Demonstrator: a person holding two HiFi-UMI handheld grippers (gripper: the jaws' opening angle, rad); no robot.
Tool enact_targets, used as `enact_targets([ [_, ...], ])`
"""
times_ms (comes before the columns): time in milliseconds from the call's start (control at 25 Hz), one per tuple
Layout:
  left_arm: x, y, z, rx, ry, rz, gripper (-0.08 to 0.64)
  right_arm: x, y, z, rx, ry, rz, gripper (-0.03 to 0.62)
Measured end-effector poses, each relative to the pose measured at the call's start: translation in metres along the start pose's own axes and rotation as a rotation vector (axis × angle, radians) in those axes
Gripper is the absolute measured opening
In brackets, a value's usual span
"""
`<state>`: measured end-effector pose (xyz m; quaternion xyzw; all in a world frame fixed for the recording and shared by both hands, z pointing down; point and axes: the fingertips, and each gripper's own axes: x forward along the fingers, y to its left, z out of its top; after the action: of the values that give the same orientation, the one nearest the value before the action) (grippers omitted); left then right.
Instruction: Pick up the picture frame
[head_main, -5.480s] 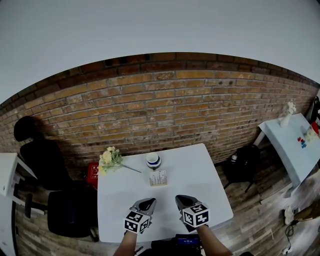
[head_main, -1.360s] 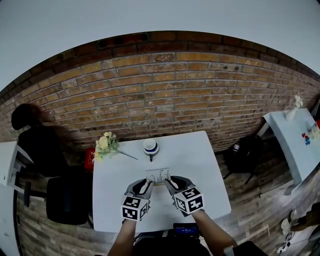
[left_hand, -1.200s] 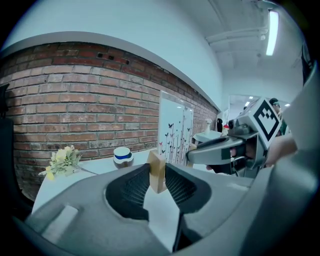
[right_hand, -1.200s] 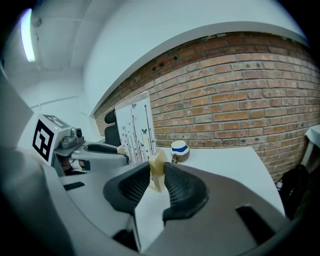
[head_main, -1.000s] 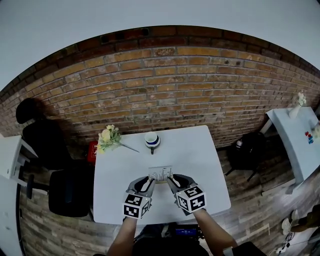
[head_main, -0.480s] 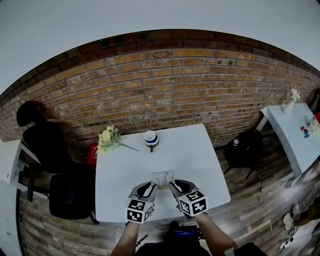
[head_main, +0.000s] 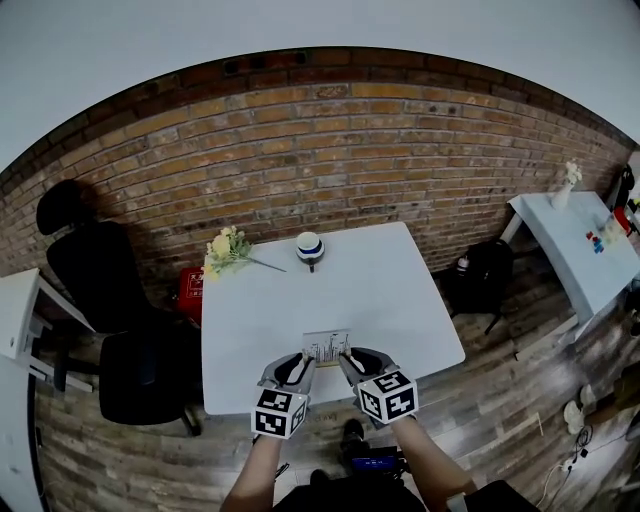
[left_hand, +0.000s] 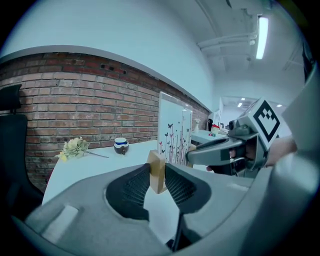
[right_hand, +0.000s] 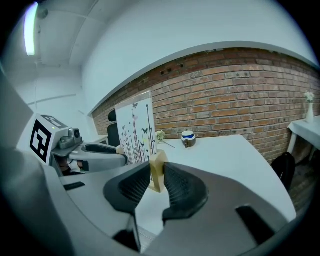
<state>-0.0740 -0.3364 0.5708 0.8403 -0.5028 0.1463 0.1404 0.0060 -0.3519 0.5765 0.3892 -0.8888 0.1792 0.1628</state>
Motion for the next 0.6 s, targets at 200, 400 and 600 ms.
enact_targets([
  [200,-0.043,-0.016,-0.021,0.027,0.006,-0.037,0.101,-0.029,0.039,-0.023,-0.004,0.000,-0.038,0.094],
  [400,-0.077,-0.036,-0.036,0.027,0.008,-0.060,0.103,-0.059,0.067,-0.041,0.002,0.000,-0.061,0.094],
  [600,-0.090,-0.058,-0.049,0.008,0.004,-0.067,0.101,-0.082,0.073,-0.057,-0.014,0.017,-0.072,0.092],
])
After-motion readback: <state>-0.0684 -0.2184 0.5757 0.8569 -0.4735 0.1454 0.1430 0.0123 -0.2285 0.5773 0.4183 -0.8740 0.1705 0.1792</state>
